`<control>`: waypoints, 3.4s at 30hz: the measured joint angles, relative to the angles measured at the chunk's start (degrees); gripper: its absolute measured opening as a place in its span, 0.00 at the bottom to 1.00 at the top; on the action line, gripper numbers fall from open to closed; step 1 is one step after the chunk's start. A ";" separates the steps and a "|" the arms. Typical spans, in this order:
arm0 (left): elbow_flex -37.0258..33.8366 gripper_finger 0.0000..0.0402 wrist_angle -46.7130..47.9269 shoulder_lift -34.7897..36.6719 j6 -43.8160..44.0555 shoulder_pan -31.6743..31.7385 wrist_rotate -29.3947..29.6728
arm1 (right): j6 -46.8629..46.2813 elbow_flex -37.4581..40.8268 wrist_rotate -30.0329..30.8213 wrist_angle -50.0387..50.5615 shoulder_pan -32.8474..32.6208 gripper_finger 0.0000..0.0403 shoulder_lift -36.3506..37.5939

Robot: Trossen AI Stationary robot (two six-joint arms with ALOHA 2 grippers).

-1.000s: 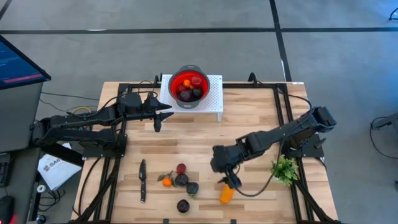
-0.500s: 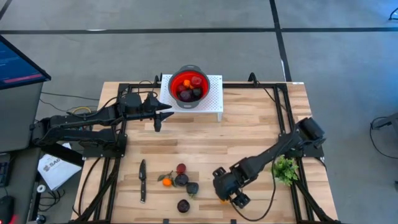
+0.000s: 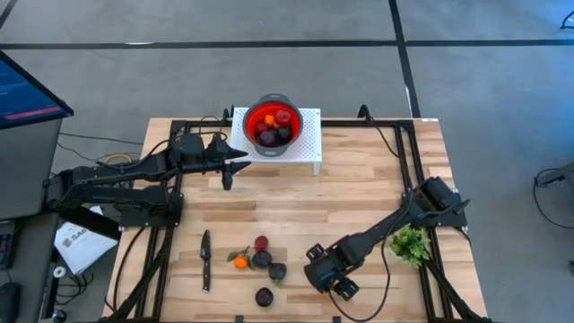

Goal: Pick & Place Fruit
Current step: Put the mango into the red strainer bowl

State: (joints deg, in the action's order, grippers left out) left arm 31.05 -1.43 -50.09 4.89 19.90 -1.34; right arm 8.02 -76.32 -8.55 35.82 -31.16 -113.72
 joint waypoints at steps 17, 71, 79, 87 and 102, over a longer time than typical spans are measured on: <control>0.00 0.38 0.45 0.00 -0.70 -0.62 0.01 | -8.01 -0.09 7.90 -0.36 8.01 0.52 1.57; -23.54 0.38 -18.87 11.37 9.57 -13.86 8.68 | 1.56 -20.96 7.92 -37.28 53.94 0.58 -2.51; -23.54 0.38 -19.24 11.37 9.57 -13.86 8.70 | 1.39 -20.94 8.37 -37.93 53.94 0.59 -2.81; -23.54 0.38 -19.28 11.37 9.37 -13.86 8.74 | 1.02 -20.94 8.41 -37.49 53.94 0.65 -2.81; -23.54 0.38 -19.26 11.37 9.35 -13.86 8.81 | 1.59 -20.94 7.02 -35.88 53.68 0.66 -2.81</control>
State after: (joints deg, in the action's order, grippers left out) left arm 7.51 -20.69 -38.72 14.24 6.04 7.46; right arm 9.61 -97.25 -1.53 -0.05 22.52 -116.53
